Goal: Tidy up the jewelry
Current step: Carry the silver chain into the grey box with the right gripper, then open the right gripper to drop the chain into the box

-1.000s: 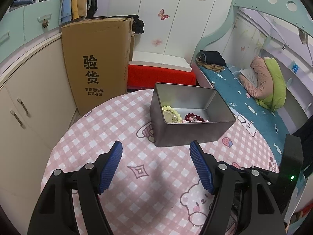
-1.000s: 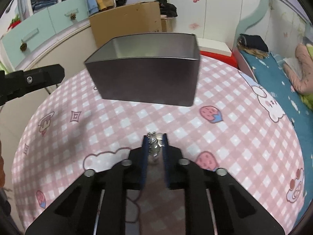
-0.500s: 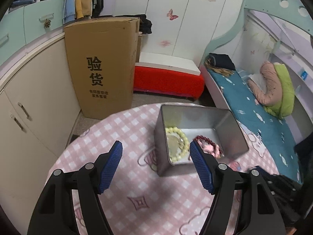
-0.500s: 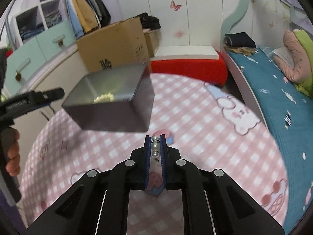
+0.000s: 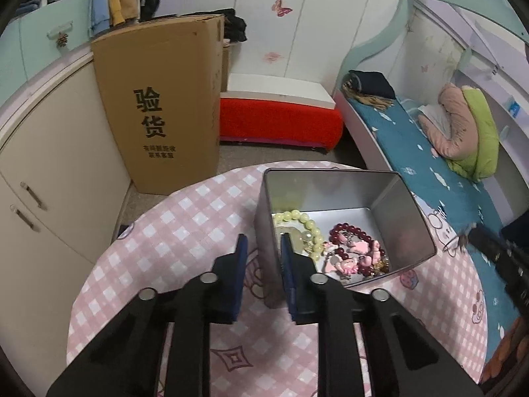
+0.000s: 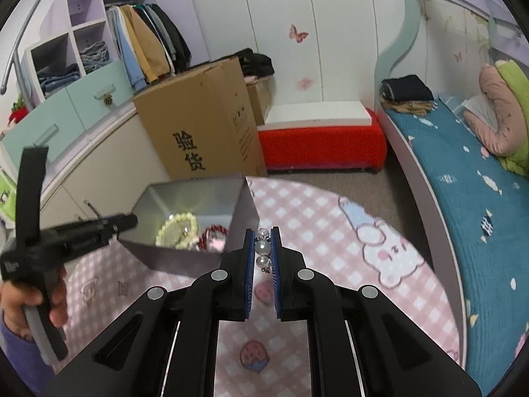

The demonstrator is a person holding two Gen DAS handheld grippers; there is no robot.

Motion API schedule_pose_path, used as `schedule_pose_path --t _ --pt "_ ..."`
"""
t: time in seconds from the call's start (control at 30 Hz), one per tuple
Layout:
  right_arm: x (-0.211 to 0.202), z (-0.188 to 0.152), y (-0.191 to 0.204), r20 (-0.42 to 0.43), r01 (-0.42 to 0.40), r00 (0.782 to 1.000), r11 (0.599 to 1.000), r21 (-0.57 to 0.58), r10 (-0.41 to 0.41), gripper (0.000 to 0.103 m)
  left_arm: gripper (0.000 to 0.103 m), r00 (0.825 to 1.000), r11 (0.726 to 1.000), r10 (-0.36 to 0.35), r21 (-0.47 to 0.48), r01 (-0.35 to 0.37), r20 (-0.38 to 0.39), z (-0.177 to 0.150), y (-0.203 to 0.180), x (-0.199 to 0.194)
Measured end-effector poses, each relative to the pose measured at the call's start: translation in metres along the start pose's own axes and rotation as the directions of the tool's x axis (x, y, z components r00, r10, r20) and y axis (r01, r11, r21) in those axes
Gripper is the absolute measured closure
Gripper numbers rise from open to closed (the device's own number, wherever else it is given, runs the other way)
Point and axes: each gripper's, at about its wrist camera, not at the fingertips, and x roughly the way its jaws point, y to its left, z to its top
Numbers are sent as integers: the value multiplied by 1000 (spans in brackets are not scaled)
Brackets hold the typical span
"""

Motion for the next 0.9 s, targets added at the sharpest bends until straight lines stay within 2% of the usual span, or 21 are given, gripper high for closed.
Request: schedule_pose_path --t 0.03,0.07,0.4,0.63,0.9 --pt "-1 5 2 12 -3 1000 1000 -3 3 93 97 1000 1000 0 8 0 2 0 -2 0" --pt "-2 9 4 17 -5 1000 1000 -7 5 93 98 1000 1000 6 13 -6 4 0 -3 0" --pt "0 40 38 46 -65 997 996 -64 68 93 99 1000 1000 13 18 -13 8 1 -7 -1" --pt "32 38 60 -30 -114 993 991 -71 112 93 99 1000 1000 14 15 -14 12 -3 -2 -3" --pt "65 21 60 -106 -121 988 992 -40 116 93 99 1000 1000 15 18 -16 17 -6 -1 -5"
